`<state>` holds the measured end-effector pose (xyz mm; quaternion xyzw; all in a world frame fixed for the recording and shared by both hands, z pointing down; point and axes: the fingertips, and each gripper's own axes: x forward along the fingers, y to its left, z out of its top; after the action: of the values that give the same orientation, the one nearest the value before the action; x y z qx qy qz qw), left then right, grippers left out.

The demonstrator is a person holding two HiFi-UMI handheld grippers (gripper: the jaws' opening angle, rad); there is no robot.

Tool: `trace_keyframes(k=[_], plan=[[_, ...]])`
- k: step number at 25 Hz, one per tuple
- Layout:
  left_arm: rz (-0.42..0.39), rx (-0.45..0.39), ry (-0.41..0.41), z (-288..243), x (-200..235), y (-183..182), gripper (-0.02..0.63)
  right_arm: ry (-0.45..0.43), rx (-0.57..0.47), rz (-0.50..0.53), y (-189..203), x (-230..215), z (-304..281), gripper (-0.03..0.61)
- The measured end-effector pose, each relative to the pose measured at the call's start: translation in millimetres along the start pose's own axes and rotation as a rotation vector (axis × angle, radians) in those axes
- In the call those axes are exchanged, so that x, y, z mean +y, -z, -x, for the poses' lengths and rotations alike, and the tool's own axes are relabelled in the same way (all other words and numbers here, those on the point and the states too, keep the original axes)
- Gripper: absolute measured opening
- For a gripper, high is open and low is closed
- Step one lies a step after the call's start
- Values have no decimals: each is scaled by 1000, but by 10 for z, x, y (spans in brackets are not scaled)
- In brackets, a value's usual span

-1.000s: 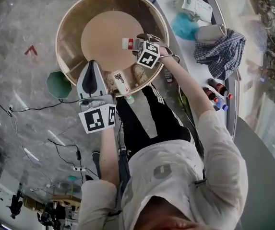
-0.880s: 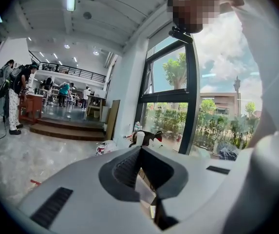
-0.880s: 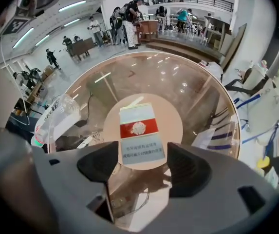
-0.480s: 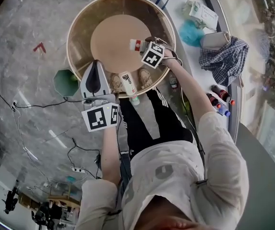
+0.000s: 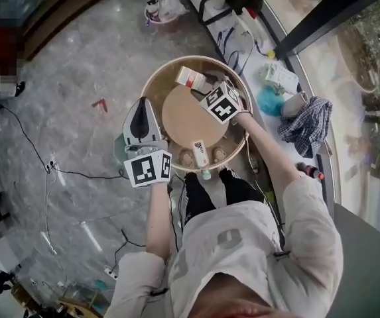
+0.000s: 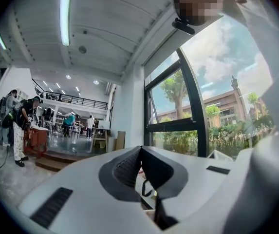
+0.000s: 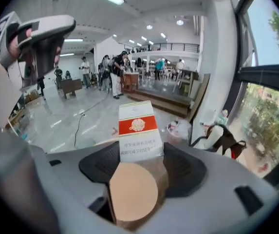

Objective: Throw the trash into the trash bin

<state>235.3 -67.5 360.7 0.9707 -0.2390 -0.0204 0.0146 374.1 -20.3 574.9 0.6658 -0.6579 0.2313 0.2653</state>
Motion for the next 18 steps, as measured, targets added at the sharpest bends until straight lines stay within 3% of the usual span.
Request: trace_keyframes(k=[4, 8, 13, 18], plan=[[-7, -98, -29, 65, 45, -602, 12, 39, -229, -43, -1045, 140, 660, 284], [-35, -135, -42, 163, 55, -993, 12, 38, -389, -62, -1728, 348, 1236, 285], [-33, -162, -66, 315, 94, -1135, 12, 20, -496, -25, -1950, 680, 1717, 285], [-31, -178, -77, 375, 177, -1208, 12, 0, -561, -65, -2013, 879, 1985, 285]])
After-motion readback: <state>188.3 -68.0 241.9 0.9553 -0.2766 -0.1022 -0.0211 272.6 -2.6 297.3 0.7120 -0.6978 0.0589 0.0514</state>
